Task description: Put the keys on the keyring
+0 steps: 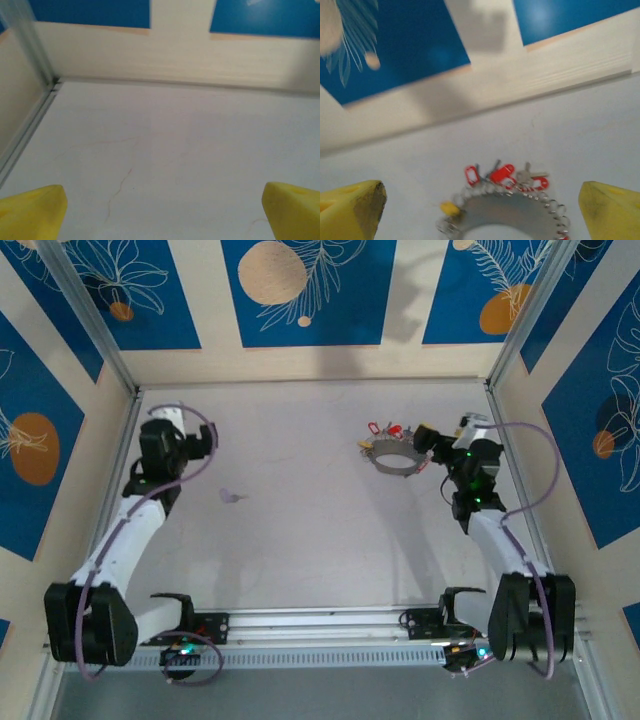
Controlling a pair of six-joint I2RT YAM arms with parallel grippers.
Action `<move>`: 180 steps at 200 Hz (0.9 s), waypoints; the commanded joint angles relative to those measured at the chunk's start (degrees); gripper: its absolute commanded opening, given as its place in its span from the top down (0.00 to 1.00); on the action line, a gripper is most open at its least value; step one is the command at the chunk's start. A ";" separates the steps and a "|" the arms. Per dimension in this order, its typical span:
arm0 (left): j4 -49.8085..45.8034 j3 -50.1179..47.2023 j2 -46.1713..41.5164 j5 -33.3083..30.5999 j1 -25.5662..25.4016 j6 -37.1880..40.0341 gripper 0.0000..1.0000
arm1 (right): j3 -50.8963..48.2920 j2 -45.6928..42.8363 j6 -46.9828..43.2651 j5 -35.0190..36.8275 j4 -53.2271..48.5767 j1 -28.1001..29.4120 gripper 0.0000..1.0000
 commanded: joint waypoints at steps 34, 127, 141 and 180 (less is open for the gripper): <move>-29.49 9.21 2.60 8.07 -0.06 1.56 0.00 | 17.57 16.81 6.13 -7.09 -32.15 3.16 0.11; -22.40 -1.96 3.57 16.17 -0.10 5.54 0.00 | 40.88 45.12 -1.32 -7.02 -50.87 10.26 0.42; -21.41 -3.48 3.17 16.41 -0.23 5.31 0.00 | 41.62 47.63 -0.96 -8.71 -51.39 9.91 0.42; -19.83 -4.95 2.46 16.52 -0.23 5.06 0.00 | 42.47 51.48 -1.41 -10.60 -53.11 11.22 0.36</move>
